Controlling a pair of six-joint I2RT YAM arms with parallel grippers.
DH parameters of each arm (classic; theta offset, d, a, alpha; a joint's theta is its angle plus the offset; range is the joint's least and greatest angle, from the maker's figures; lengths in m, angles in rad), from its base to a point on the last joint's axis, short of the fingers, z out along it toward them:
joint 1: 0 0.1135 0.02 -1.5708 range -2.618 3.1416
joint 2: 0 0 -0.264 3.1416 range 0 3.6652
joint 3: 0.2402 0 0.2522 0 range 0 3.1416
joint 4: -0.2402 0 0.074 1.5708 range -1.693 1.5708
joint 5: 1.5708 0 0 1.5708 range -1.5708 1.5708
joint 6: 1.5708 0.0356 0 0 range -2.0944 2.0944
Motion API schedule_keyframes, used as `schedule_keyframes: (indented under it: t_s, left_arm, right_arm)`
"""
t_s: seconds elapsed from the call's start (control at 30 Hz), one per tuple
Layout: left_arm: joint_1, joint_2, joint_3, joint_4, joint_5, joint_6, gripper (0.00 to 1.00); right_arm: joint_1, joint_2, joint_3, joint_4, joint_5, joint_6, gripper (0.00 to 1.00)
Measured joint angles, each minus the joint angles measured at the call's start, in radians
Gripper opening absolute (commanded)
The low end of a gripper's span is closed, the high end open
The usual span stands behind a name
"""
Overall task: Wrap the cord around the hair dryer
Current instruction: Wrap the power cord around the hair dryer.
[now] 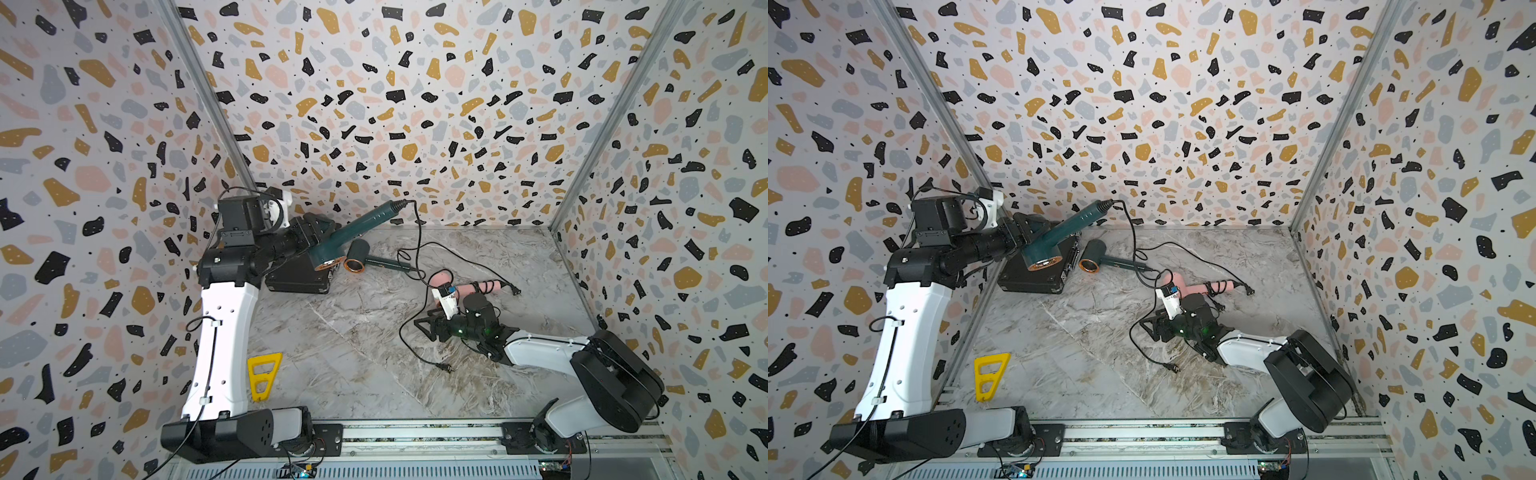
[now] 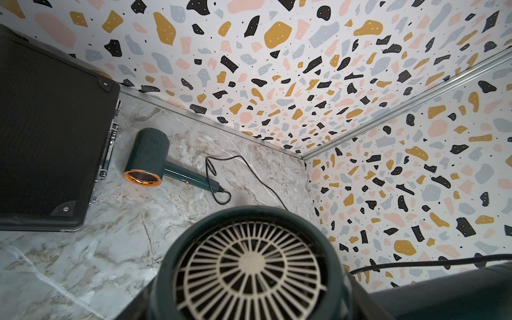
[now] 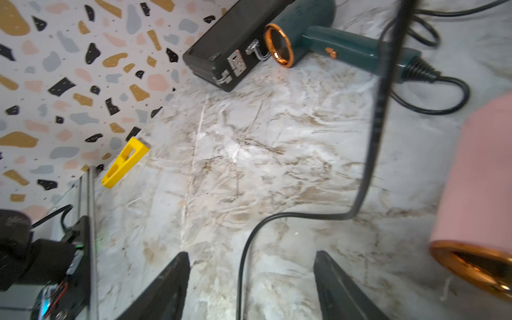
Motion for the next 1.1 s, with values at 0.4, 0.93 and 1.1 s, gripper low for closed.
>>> schedule_keyframes:
  t_s: [0.4,0.93,1.1]
  left_arm:
    - [-0.004,-0.020,-0.006,0.029,0.045,-0.037,0.00]
    - [-0.004,-0.024,-0.050,0.062,0.082,-0.060,0.00]
    - [-0.004,-0.024,-0.082,0.091,0.082,-0.064,0.00]
  right_arm:
    - [0.000,0.114,0.029,0.160,0.127,-0.006,0.71]
    - [0.000,0.319,0.187,0.250,0.168,-0.041,0.02]
    - [0.000,0.276,0.161,0.218,0.163,-0.062,0.00]
